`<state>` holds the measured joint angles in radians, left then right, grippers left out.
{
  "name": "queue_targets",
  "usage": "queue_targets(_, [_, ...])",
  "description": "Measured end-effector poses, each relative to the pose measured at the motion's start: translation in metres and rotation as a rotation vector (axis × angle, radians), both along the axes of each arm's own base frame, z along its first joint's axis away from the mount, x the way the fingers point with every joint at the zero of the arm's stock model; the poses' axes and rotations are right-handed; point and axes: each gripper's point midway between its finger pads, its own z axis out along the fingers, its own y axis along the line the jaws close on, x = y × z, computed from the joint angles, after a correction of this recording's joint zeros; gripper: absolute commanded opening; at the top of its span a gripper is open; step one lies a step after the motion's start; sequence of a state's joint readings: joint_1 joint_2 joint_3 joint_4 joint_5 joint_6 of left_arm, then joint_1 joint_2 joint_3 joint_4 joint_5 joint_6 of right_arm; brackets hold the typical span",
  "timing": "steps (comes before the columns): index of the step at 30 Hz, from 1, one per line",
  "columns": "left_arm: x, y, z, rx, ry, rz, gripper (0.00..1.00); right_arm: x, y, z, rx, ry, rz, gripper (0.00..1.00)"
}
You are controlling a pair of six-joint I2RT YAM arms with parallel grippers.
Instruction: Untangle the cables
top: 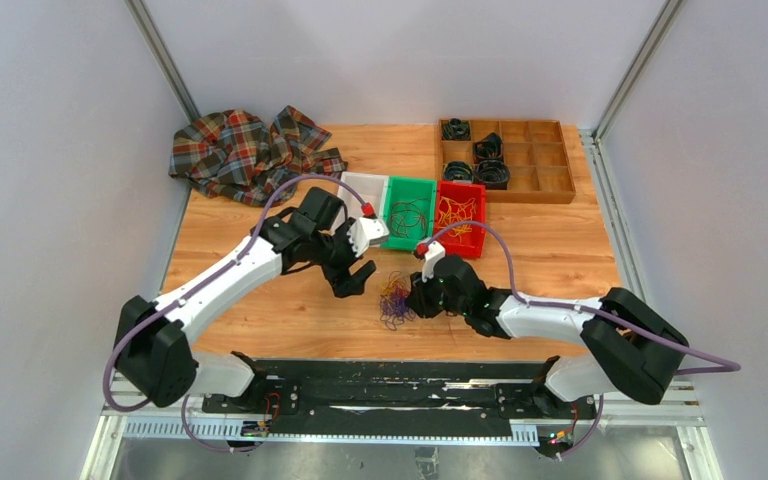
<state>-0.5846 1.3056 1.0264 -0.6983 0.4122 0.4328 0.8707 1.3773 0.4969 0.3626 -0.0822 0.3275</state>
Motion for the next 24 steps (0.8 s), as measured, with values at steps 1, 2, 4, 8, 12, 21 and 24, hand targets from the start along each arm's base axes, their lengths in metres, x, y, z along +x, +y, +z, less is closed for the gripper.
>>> queue_targets(1, [0.000,-0.005,-0.004,-0.011,0.022,-0.004,0.78,-0.002,-0.003,-0.003,-0.005,0.003,-0.001,0.20])
queue_targets(2, [0.001,-0.009,-0.008,-0.021,0.043,-0.006,0.77,-0.003,-0.005,-0.005,-0.006,0.002,-0.003,0.20])
queue_targets(4, [0.002,-0.016,-0.019,-0.030,0.088,-0.009,0.74,-0.006,-0.009,-0.009,-0.010,0.005,-0.003,0.19])
queue_targets(8, [0.004,-0.028,-0.035,-0.040,0.162,-0.019,0.70,-0.010,-0.012,-0.012,-0.007,0.002,-0.003,0.17])
queue_targets(12, [0.009,-0.040,-0.041,-0.068,0.193,-0.040,0.69,-0.010,-0.014,-0.013,-0.004,-0.003,-0.005,0.17])
queue_targets(21, [0.013,-0.059,-0.058,-0.081,0.209,-0.101,0.59,-0.009,-0.014,-0.014,0.000,-0.012,-0.011,0.14])
queue_targets(24, [0.012,-0.060,-0.064,-0.076,0.215,-0.122,0.57,-0.008,-0.015,-0.014,0.001,-0.017,-0.015,0.14])
